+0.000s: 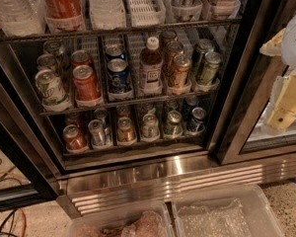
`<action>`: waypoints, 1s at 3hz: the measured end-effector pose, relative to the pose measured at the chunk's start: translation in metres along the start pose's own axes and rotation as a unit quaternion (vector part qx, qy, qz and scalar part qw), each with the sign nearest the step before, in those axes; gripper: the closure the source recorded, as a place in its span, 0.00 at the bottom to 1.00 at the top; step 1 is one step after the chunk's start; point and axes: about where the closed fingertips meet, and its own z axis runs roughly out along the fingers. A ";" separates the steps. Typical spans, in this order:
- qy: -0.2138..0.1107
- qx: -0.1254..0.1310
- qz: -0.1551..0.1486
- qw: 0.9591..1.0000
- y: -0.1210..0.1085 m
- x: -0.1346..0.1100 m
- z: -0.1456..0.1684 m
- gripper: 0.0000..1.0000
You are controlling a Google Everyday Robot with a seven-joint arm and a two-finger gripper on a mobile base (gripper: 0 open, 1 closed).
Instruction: Pick orange can from bottom shelf of fridge
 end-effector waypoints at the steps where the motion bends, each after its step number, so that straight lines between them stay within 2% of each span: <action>1: -0.002 0.005 -0.001 1.000 0.000 -0.001 0.000 0.00; 2: -0.012 0.013 -0.003 1.000 0.003 -0.004 0.014 0.00; 3: -0.019 0.005 0.012 1.000 0.011 0.001 0.062 0.00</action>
Offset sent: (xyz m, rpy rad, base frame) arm 0.0042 0.0157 -0.0434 0.0418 -0.0601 0.0165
